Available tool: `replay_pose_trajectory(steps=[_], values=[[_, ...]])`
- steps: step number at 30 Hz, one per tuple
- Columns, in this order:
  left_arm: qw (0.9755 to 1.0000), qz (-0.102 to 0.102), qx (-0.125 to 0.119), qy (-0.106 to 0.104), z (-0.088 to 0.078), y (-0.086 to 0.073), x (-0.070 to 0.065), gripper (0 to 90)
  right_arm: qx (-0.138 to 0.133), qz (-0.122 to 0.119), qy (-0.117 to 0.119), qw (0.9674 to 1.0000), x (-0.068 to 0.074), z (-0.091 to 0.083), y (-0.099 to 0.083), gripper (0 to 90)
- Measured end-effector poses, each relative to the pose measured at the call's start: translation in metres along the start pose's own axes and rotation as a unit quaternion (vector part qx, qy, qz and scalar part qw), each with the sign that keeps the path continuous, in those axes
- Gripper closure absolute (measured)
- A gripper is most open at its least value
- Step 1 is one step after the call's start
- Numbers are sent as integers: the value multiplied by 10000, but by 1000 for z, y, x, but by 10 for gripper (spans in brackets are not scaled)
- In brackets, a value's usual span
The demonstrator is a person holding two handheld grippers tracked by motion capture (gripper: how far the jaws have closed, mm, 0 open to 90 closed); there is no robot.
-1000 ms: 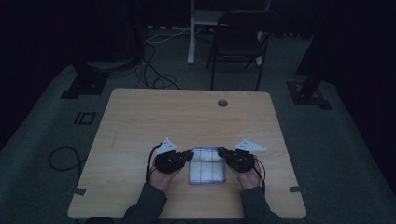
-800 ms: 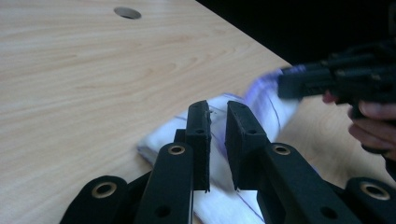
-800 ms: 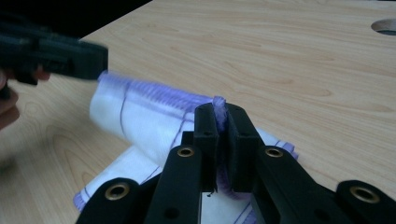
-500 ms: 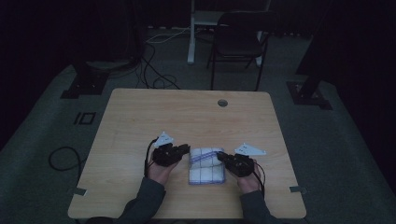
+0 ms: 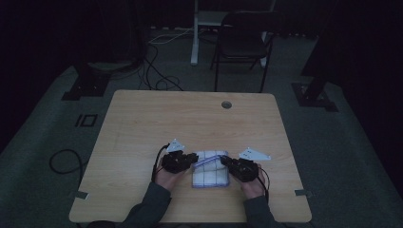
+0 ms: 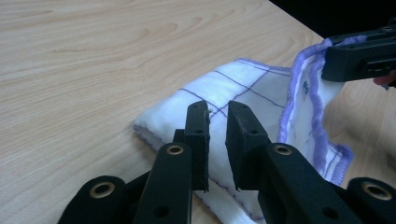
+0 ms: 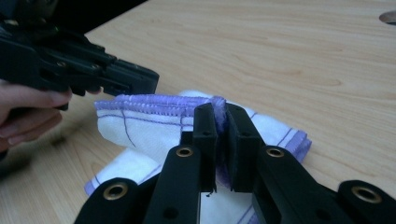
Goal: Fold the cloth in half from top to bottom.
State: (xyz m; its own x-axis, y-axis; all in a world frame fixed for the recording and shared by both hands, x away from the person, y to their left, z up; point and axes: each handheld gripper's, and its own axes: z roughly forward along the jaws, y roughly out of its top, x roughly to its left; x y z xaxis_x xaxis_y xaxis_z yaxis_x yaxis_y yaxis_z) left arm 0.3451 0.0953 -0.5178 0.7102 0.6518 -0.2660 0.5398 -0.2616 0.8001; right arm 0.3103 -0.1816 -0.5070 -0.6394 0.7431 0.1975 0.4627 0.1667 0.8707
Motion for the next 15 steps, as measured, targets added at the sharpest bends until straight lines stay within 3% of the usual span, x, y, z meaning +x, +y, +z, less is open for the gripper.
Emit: replay_pose_trajectory(steps=[6,12,15], values=[[9999,81,63,-91,2,-4,-10,785,102,-168,-33,9998,6,-2,-5,839],[9996,181,154,-131,5,-7,-16,783,123,-151,-30,9998,6,-3,-8,831],[9995,194,186,-147,5,-10,-19,783,115,-143,-49,9998,6,-5,-9,774]])
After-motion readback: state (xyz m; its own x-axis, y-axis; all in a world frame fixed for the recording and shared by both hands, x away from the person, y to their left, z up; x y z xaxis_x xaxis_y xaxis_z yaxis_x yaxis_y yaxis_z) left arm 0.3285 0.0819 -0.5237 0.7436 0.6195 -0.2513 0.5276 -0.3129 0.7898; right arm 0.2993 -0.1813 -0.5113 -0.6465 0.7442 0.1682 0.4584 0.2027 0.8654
